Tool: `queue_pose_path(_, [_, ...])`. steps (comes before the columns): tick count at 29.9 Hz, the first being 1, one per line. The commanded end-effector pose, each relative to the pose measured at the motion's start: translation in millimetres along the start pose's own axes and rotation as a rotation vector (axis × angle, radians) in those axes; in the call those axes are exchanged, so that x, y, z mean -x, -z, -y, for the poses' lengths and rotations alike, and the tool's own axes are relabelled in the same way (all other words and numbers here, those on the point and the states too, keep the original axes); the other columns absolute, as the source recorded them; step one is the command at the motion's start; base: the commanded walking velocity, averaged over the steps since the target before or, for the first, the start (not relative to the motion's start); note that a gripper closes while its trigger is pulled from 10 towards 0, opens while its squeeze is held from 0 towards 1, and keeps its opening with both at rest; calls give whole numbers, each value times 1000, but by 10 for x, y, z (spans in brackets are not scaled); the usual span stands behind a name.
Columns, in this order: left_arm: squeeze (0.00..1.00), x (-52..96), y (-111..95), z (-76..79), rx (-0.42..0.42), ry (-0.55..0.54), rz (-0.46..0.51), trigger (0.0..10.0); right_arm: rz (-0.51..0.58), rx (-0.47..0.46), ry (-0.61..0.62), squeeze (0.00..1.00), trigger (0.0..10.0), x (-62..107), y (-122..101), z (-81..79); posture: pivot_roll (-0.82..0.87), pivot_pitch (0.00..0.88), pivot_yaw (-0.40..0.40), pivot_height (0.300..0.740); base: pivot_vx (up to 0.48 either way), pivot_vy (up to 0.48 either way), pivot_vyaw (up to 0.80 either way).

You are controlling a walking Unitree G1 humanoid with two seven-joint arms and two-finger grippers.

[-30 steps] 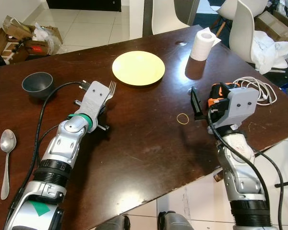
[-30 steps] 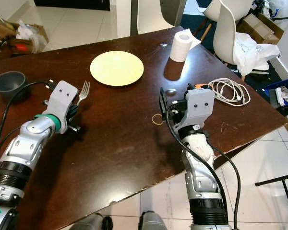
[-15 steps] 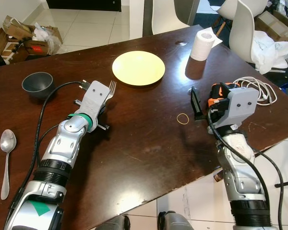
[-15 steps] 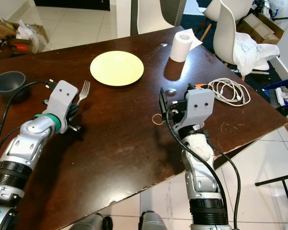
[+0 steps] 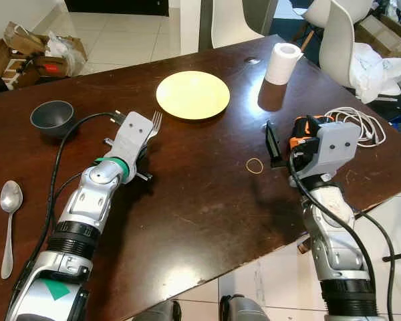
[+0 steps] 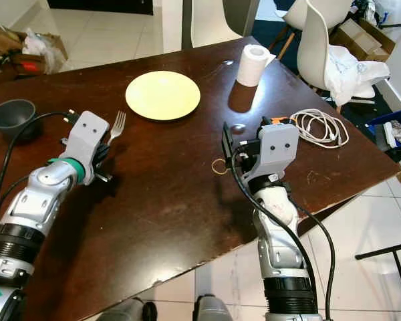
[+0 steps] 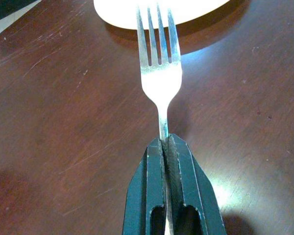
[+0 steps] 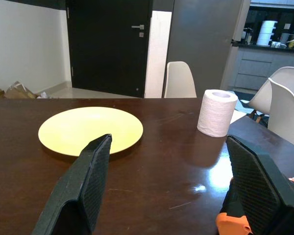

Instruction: Setting the table

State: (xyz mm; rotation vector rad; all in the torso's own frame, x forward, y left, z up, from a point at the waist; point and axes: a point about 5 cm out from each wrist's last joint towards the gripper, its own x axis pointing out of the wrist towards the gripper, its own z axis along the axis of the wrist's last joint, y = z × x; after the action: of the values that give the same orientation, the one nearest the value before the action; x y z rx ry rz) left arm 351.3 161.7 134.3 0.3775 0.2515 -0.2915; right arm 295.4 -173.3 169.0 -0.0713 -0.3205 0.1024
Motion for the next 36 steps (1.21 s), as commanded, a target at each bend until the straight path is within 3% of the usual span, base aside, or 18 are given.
queue_pose_path(1, [0, -10, 5, -2, -2, 2, -1, 10000, -4, -4, 6, 0, 10000, 9, 6, 2, 8, 0, 60, 740, 0, 0, 0])
queue_pose_path(36, [0, -15, 14, 4, -2, 6, -4, 10000, -13, -10, 8, 0, 10000, 13, 14, 2, 5, 0, 60, 740, 0, 0, -35])
